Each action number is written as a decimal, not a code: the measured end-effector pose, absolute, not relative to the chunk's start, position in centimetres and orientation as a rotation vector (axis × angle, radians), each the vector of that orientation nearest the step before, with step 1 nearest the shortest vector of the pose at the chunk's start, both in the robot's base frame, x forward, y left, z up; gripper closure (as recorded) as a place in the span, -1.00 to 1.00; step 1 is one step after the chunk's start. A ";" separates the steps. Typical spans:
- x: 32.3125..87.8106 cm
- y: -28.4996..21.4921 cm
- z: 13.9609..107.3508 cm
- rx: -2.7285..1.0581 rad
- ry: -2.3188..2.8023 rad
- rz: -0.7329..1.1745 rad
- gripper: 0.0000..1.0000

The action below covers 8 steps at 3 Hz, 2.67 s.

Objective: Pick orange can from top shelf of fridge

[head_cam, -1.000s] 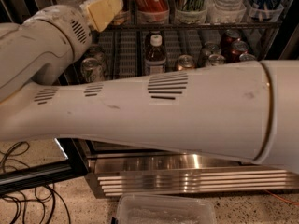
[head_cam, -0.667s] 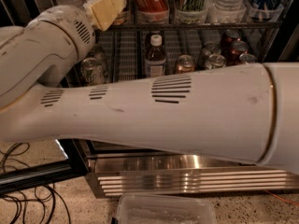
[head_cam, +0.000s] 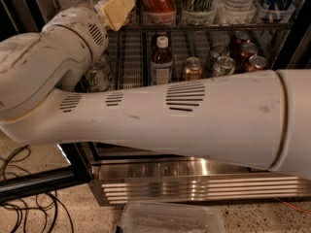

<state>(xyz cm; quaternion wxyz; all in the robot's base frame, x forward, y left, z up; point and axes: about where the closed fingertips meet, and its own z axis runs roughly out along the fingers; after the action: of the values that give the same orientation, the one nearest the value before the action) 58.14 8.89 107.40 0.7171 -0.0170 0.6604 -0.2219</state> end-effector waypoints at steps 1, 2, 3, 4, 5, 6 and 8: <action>59.0 8.5 107.5 -0.035 1.440 -0.494 -0.40; 60.1 8.3 108.1 -0.033 1.408 -0.485 -0.42; 60.9 8.1 108.4 -0.025 1.393 -0.471 -0.40; 61.6 7.9 108.7 -0.016 1.382 -0.453 -0.44; 62.0 7.7 108.5 -0.002 1.389 -0.432 -0.42; 62.4 7.6 108.1 0.011 1.404 -0.405 -0.42; 62.8 7.8 106.9 0.033 1.452 -0.327 -0.42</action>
Offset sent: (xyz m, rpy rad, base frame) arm 0.0306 -0.0093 0.0110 0.3323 -0.1821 0.0598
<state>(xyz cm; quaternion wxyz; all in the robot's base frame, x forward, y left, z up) 62.79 7.85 106.92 0.7356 0.0150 0.6608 -0.1487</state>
